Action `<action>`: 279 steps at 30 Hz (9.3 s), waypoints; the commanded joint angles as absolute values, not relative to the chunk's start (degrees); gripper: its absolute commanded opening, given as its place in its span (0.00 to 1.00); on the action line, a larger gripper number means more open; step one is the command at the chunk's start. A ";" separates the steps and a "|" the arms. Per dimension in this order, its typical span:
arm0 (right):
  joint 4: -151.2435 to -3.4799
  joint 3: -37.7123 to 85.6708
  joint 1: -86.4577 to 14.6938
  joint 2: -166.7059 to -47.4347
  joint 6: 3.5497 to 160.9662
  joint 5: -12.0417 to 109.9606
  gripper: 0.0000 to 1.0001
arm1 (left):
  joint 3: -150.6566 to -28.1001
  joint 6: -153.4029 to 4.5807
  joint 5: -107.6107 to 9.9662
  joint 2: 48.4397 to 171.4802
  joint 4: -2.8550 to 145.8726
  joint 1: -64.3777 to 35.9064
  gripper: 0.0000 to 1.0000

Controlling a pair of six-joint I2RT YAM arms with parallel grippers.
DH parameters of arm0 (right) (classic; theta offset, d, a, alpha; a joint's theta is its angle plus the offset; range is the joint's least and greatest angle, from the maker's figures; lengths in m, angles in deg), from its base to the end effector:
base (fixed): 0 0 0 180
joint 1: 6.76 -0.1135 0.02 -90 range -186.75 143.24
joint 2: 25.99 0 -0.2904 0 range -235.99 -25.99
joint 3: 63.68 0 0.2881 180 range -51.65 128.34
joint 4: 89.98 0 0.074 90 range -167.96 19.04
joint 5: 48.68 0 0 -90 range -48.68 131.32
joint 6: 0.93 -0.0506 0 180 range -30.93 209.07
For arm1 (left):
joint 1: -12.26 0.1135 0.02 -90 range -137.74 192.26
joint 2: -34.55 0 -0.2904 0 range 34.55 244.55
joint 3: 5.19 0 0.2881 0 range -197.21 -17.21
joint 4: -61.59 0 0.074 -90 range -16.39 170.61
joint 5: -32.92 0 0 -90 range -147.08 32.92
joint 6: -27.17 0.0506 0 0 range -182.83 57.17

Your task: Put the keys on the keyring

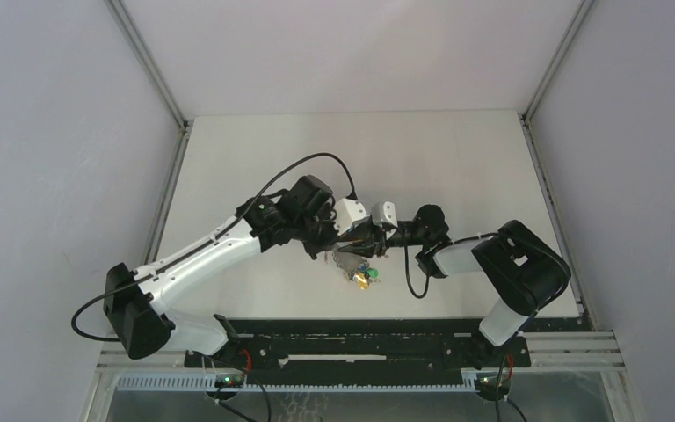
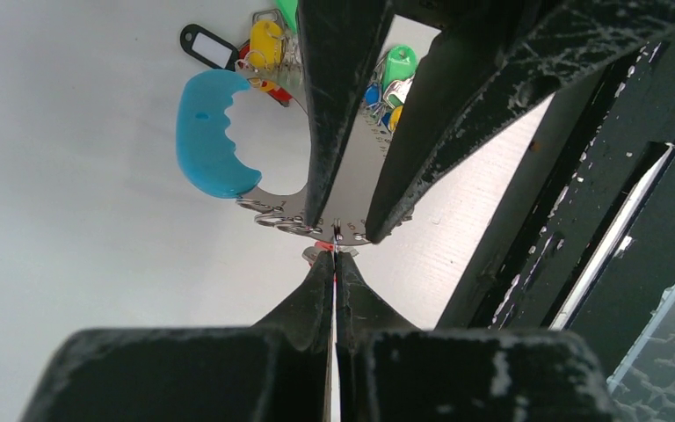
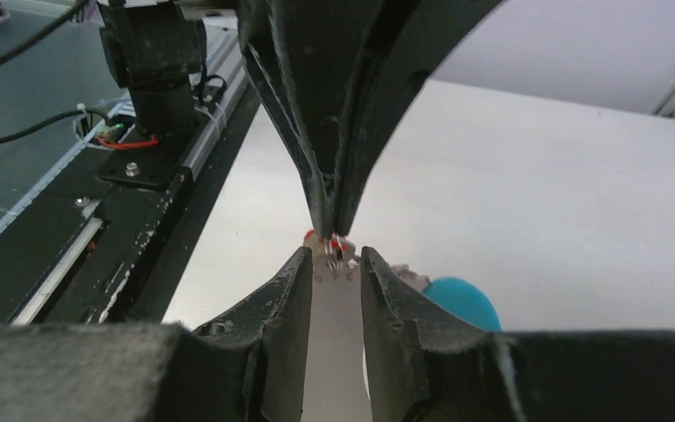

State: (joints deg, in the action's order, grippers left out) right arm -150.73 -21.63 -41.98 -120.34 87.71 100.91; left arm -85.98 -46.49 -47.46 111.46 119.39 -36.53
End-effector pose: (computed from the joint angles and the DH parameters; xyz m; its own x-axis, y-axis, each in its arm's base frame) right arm 0.2336 0.2183 0.1897 0.0965 0.0829 -0.9919 -0.9914 -0.0804 -0.1032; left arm 0.2009 -0.2423 0.3157 -0.2840 0.7454 -0.6031 0.9238 0.3812 0.0361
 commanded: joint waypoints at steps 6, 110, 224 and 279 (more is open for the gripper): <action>-154.86 -18.26 -43.28 -121.43 84.84 103.56 0.23 | -90.97 -45.16 -46.51 111.77 118.88 -37.04 0.00; -159.78 -19.40 -41.56 -119.88 79.85 99.22 0.00 | -35.28 -71.01 -56.64 85.88 46.45 -32.27 0.10; -144.43 -21.30 -41.07 -110.82 86.73 98.00 0.19 | -67.61 -64.44 -38.43 92.85 90.53 -27.29 0.00; -143.46 -21.33 -62.30 -116.74 90.75 50.75 0.42 | -70.49 -132.58 -68.10 92.31 101.12 -27.31 0.00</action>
